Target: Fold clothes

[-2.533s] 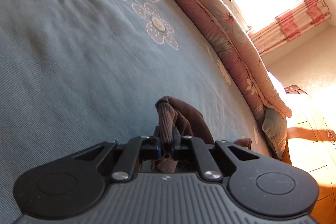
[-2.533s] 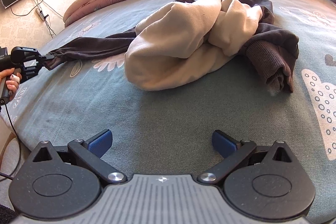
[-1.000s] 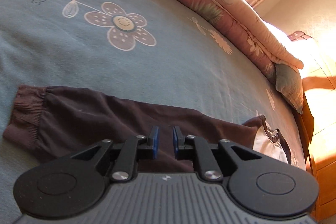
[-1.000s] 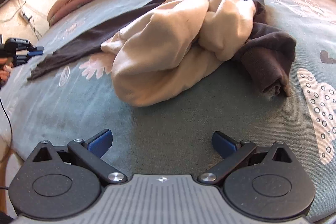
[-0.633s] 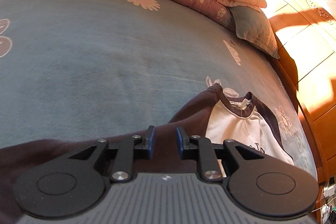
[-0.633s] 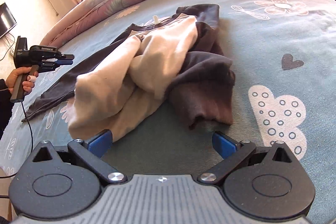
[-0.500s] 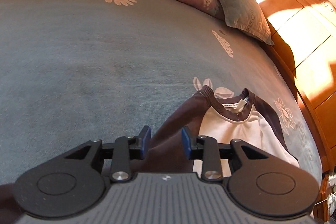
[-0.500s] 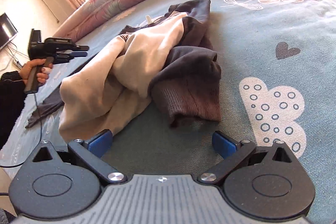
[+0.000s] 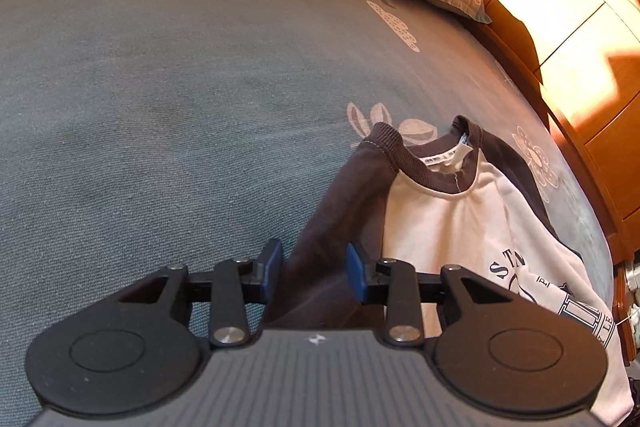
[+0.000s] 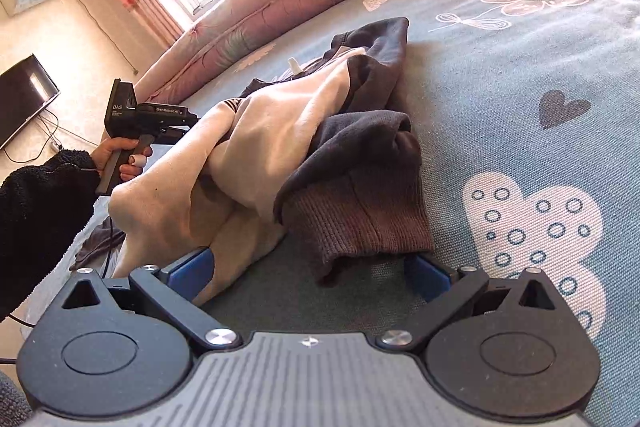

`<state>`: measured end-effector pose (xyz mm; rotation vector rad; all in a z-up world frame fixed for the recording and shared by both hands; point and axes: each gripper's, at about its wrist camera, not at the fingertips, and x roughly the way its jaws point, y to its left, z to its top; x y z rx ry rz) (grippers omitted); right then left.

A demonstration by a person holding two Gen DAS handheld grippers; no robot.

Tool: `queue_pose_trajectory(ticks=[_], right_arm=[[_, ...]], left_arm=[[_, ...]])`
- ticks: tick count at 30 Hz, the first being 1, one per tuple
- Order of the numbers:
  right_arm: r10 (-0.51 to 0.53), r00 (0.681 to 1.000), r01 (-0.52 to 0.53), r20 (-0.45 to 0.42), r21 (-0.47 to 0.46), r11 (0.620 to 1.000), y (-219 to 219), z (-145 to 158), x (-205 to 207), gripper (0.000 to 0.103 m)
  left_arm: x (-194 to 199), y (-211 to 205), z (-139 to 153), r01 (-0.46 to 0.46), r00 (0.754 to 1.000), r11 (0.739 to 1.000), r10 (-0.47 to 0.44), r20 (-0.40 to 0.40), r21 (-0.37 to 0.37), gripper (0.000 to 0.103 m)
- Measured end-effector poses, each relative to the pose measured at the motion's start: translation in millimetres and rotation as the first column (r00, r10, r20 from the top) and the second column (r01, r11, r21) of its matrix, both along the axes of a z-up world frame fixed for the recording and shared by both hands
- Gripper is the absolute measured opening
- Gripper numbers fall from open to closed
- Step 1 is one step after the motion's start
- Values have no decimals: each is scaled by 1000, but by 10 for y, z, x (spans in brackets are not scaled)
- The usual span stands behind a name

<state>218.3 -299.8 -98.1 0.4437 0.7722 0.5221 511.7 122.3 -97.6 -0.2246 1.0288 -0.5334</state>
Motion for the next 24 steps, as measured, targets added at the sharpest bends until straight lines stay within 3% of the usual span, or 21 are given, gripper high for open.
queue_pose_trajectory(ticks=[4,8,9,14,17,19,24], right_arm=[[-10,1000,9,10,44,999,-50,-34,11,103],[2,1000,-3,29,33,999,-39,-28,-19,103],[5,999,-6,36,33,999,-41,-34,-26,103],[-7,999,4,40,62,998,-66,-52,-5,103],[-9,999,7,37,57,998,-54,-45,7,103],[-11,999,9,39,52,999,-46,-44,2,103],[-14,999,12,36,54,998,-50,-50,14,103]], left_arm=[[7,-73,14,12,1000,999,-12,8,52,27],[-117,-177,33,19,999,992,-25,48,128,3],[-170,-208,39,22,998,989,-31,62,150,2],[-83,-353,235,-41,985,961,-8,173,275,0],[79,-358,326,-74,979,955,14,204,287,0],[151,-337,251,-90,986,957,45,163,276,0],[32,-261,269,-143,980,962,104,172,232,5]])
